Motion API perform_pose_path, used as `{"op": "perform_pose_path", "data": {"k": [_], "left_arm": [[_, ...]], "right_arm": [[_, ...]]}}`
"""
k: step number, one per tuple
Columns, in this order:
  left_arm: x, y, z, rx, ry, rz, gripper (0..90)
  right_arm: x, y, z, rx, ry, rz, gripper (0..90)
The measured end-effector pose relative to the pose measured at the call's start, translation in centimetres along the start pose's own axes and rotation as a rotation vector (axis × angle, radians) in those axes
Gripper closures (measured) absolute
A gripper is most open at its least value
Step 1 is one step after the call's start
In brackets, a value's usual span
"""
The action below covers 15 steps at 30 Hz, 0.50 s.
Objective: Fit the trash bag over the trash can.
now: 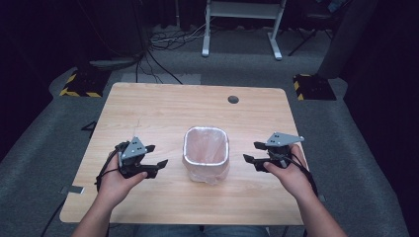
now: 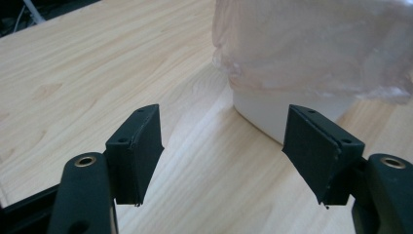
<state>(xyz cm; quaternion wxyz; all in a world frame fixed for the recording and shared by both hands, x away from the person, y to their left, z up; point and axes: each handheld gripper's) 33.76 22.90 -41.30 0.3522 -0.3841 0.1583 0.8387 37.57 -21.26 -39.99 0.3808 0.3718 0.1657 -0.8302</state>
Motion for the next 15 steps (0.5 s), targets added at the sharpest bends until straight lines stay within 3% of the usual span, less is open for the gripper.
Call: {"op": "perform_pose_path", "data": {"k": [6, 15], "left_arm": [[1.0, -0.2, 1.7, -0.028, -0.055, 0.011, 26.7], [2.9, -0.5, 3.2, -0.064, -0.091, 0.000, 22.9]], "right_arm": [[0.9, 0.1, 1.5, 0.034, -0.022, -0.032, 36.8], [3.5, 0.2, 3.5, 0.065, -0.029, -0.052, 34.7]]}}
Point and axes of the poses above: each handheld gripper's, and its own axes: z roughly backward along the jaws, x roughly out of its underside, y roughly to its right, and after that the axes turned 6 degrees about -y, right-handed
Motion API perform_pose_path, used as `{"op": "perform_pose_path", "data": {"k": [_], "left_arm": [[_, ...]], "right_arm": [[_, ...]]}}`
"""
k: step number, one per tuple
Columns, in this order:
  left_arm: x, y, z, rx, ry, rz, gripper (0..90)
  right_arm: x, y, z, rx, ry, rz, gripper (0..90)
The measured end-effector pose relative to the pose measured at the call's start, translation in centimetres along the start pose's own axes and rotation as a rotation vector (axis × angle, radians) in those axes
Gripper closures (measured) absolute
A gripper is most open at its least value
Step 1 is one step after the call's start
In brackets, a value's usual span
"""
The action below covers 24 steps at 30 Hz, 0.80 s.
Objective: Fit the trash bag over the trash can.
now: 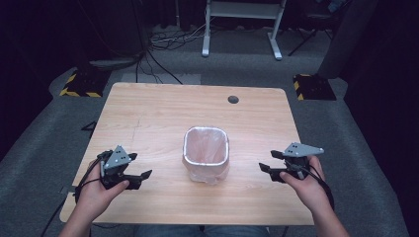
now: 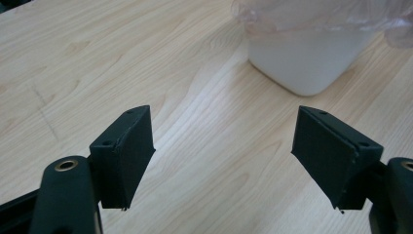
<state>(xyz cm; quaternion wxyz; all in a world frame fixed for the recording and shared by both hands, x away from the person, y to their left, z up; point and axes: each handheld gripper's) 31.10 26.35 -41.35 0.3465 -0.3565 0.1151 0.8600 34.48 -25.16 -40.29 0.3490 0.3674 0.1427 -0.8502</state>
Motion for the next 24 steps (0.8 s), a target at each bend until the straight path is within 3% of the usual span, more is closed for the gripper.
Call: {"op": "perform_pose_path", "data": {"k": [3, 6, 10, 14, 19, 24], "left_arm": [[0.6, -0.3, 0.3, -0.017, -0.028, -0.004, 22.9], [1.2, -0.9, 0.6, -0.025, -0.013, 0.016, 22.9], [2.2, -1.6, 0.8, -0.088, 0.007, 0.001, 25.1], [3.6, -2.5, 0.3, -0.059, -0.025, 0.025, 24.8], [5.0, -3.4, -0.3, -0.063, -0.046, 0.060, 24.7], [6.4, -4.0, -1.1, -0.067, -0.101, 0.092, 22.9]], "right_arm": [[0.7, 0.2, 0.1, 0.019, -0.022, 0.016, 34.2], [1.4, 0.6, -0.1, 0.020, -0.038, 0.007, 33.4], [2.2, 1.1, -0.3, 0.018, -0.065, -0.010, 30.3], [3.4, 1.6, -0.6, 0.032, -0.095, -0.016, 29.5], [4.6, 2.3, -0.8, 0.054, -0.096, -0.036, 28.4], [5.7, 2.9, -1.1, 0.079, -0.116, -0.045, 27.5]]}}
Point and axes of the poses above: each handheld gripper's, and its own axes: z roughly backward along the jaws, x roughly out of its underside, y roughly to its right, and after that the axes turned 6 degrees about -y, right-handed
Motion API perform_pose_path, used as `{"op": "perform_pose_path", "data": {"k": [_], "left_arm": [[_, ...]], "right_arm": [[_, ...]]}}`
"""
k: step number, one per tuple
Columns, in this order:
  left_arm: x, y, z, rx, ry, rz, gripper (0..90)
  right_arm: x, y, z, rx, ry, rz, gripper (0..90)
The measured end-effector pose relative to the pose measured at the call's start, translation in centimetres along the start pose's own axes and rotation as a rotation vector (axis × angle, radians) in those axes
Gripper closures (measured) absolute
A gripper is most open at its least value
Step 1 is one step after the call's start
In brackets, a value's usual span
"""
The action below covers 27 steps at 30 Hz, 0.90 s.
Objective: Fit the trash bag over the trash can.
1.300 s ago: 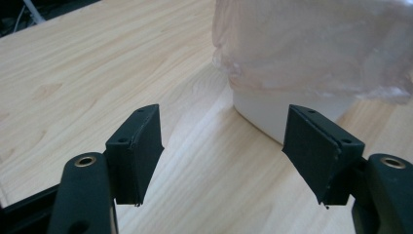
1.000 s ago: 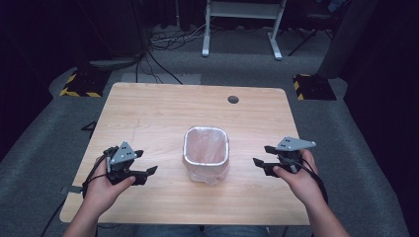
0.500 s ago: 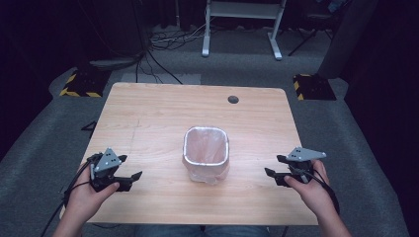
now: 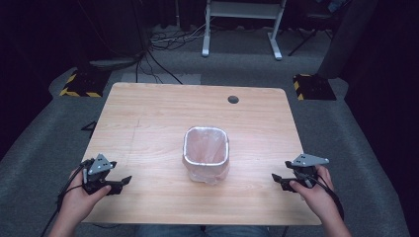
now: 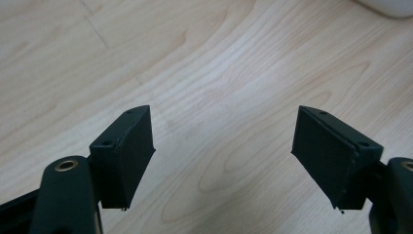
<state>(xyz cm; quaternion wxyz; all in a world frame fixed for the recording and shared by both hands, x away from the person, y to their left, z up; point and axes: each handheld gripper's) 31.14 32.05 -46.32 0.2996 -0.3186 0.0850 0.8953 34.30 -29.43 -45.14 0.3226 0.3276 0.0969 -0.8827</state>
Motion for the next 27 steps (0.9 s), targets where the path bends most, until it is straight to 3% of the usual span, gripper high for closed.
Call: {"op": "perform_pose_path", "data": {"k": [6, 10, 16, 20, 22, 25, 27], "left_arm": [[1.2, -0.8, -0.7, -0.029, -0.032, 0.040, 22.0], [2.0, -1.5, -1.0, -0.026, -0.028, 0.095, 21.6], [2.8, -1.9, -1.6, -0.045, -0.038, 0.112, 21.5], [3.2, -2.2, -2.3, -0.047, -0.032, 0.125, 21.5], [3.3, -2.4, -2.5, -0.048, -0.015, 0.146, 19.1], [3.4, -2.5, -2.9, -0.083, 0.023, 0.183, 18.6], [3.3, -2.6, -3.0, -0.085, 0.024, 0.193, 17.7]], "right_arm": [[1.3, 0.6, -0.9, 0.015, -0.032, -0.028, 26.4], [2.1, 0.9, -1.6, 0.013, -0.047, -0.056, 25.3], [2.8, 1.1, -2.6, 0.023, -0.035, -0.075, 24.1], [3.2, 1.1, -3.2, 0.055, -0.022, -0.085, 23.0], [3.4, 1.2, -3.4, 0.067, -0.008, -0.108, 22.5], [3.6, 1.3, -3.8, 0.071, 0.025, -0.182, 21.2], [3.6, 1.4, -3.9, 0.099, 0.033, -0.201, 20.7]]}}
Point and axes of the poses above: each handheld gripper's, and its own axes: z roughly backward along the jaws, x roughly out of its underside, y roughly to its right, and after that the axes turned 6 degrees about -y, right-handed
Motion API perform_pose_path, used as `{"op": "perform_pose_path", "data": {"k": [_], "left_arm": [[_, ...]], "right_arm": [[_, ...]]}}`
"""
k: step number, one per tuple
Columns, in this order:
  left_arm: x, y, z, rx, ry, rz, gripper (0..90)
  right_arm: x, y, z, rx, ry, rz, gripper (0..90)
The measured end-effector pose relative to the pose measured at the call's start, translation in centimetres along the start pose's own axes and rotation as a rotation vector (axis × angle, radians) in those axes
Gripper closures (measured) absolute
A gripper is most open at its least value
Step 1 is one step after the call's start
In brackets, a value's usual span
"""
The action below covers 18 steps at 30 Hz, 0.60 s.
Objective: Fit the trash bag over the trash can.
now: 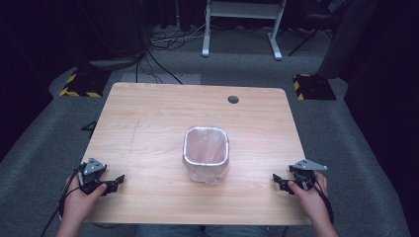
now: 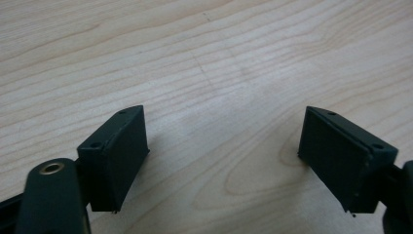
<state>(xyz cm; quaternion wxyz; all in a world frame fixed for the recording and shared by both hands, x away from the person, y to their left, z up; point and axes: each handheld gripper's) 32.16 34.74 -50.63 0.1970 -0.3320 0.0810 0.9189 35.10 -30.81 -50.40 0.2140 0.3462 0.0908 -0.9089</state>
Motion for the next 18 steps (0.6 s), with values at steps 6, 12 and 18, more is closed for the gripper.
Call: {"op": "perform_pose_path", "data": {"k": [6, 12, 18], "left_arm": [[-0.29, -0.07, -0.28, -0.019, -0.002, 0.019, 15.7], [-0.86, -0.17, -0.77, -0.038, -0.002, 0.049, 14.9], [-1.02, -0.19, -0.91, -0.050, -0.001, 0.060, 14.8]], "right_arm": [[-0.02, 0.02, -0.22, 0.027, 0.004, -0.009, 17.6], [-0.12, 0.14, -0.32, 0.023, 0.001, 0.002, 16.9], [-0.17, 0.11, -0.39, 0.029, 0.001, -0.002, 16.3]]}}
Point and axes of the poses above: each handheld gripper's, and its own axes: z roughly backward along the jaws, x roughly out of its underside, y roughly to its right, and after that the axes turned 6 degrees about -y, right-handed
